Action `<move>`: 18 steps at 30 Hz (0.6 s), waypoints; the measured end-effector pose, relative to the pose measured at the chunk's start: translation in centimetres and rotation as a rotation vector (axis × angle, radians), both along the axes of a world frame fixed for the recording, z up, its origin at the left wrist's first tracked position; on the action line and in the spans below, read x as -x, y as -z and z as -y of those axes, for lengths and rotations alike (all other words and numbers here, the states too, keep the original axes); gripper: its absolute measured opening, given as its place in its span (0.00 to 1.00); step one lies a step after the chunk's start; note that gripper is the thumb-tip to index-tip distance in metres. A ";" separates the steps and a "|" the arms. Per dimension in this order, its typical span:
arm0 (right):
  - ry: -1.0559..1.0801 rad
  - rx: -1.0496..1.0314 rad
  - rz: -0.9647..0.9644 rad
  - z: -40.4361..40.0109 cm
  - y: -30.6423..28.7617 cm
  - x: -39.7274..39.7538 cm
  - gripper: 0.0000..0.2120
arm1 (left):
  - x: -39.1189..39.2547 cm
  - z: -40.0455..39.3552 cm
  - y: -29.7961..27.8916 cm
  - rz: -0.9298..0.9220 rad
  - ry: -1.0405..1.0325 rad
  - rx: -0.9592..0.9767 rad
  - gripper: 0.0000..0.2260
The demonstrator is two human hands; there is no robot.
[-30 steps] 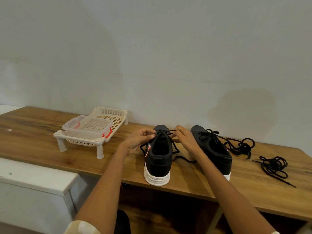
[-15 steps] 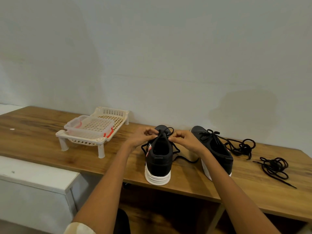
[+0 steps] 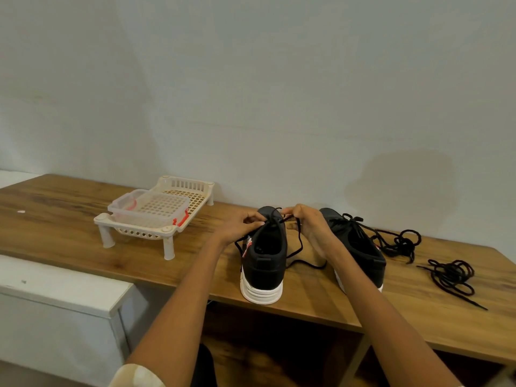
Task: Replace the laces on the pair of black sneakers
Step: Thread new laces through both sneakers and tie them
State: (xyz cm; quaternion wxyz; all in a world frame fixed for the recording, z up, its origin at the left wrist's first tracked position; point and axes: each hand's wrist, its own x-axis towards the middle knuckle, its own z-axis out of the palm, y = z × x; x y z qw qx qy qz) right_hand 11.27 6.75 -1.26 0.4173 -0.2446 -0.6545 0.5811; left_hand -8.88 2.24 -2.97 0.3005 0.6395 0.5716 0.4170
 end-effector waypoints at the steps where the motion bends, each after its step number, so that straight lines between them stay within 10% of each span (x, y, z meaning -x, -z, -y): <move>1: -0.016 0.017 -0.001 0.2 0.0 0.2 0.16 | -0.1 -0.1 0.0 -0.015 -0.008 0.005 0.07; 9: 0.002 0.228 -0.260 0.3 -0.6 -1.0 0.14 | -0.2 0.9 0.5 0.372 -0.015 0.130 0.09; 14: 0.145 -0.204 0.423 -0.2 0.4 0.0 0.13 | -0.2 0.6 0.9 0.525 0.019 0.126 0.11; 18: 0.054 -0.286 0.523 -0.1 0.4 -0.3 0.07 | 0.2 0.3 1.3 0.438 0.056 0.164 0.12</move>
